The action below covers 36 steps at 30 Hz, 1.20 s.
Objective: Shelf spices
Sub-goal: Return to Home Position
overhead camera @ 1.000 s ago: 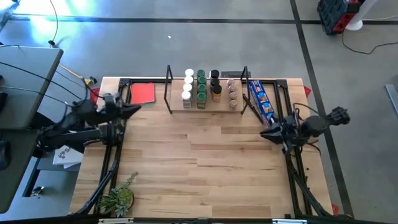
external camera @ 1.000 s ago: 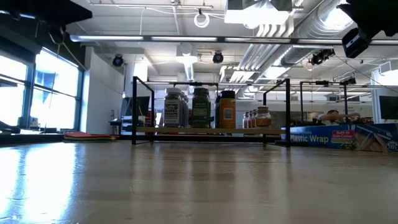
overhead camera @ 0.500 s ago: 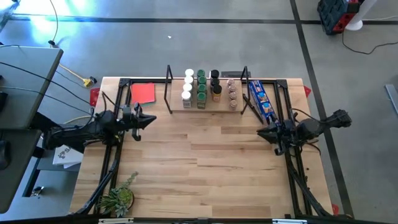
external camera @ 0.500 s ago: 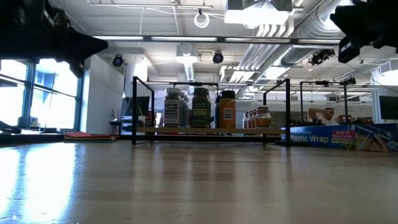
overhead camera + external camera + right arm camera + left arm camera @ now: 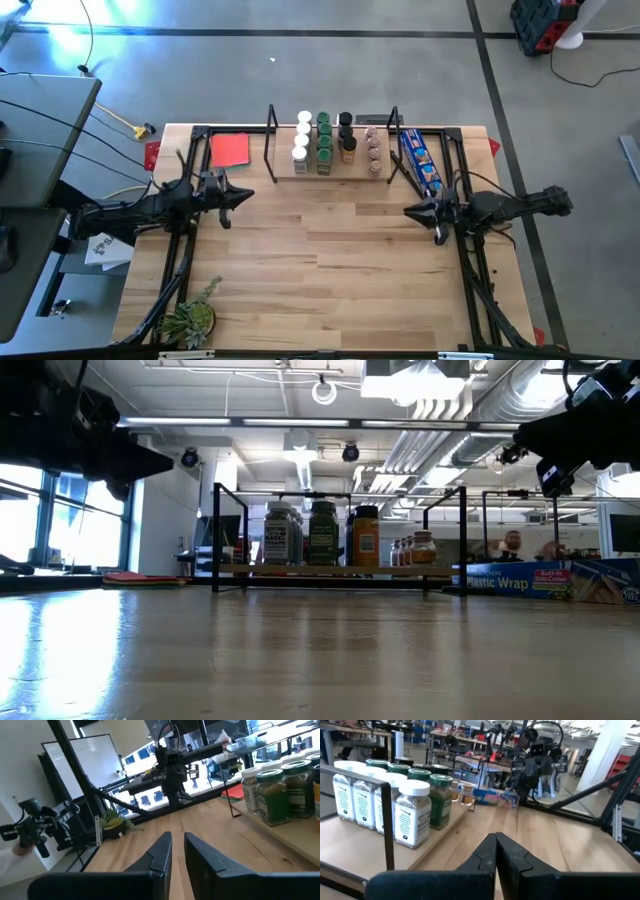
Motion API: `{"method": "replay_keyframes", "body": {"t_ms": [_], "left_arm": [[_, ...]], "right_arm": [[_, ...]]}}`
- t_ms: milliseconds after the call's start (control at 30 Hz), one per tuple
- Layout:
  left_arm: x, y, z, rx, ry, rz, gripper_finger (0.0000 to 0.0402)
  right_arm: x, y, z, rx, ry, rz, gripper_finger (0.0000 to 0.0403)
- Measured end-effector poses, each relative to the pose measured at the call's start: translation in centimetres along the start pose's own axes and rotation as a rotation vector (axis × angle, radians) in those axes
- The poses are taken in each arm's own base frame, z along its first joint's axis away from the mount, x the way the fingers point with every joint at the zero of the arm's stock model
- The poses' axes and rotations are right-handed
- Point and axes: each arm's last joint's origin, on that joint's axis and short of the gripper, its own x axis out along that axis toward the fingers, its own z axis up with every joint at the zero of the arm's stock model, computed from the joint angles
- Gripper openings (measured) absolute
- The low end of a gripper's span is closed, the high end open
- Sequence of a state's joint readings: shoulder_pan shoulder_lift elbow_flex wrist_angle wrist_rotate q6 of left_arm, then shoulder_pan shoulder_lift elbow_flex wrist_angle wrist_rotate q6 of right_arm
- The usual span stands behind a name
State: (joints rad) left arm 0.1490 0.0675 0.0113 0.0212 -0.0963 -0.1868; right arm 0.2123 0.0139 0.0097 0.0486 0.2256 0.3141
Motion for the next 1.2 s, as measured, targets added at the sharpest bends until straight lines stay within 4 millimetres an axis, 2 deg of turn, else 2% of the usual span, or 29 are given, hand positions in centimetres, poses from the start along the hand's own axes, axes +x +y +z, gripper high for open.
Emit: {"method": "replay_keyframes", "body": {"t_ms": [400, 800, 1200], "left_arm": [[0.0, 0.0, 0.0, -0.001, 0.005, -0.002, 0.0002], [-0.5, -0.3, 0.8, -0.012, -0.099, -0.026, 0.0003], [-0.5, -0.7, 0.5, -0.010, -0.068, -0.069, 0.0003]], "right_arm": [[0.0, 0.0, 0.0, 0.000, 0.000, 0.001, 0.0046], [0.0, -0.1, 0.1, 0.000, -0.007, 0.004, 0.0046], [0.1, -1.2, 0.4, -0.005, -0.043, -0.103, 0.0046]]}}
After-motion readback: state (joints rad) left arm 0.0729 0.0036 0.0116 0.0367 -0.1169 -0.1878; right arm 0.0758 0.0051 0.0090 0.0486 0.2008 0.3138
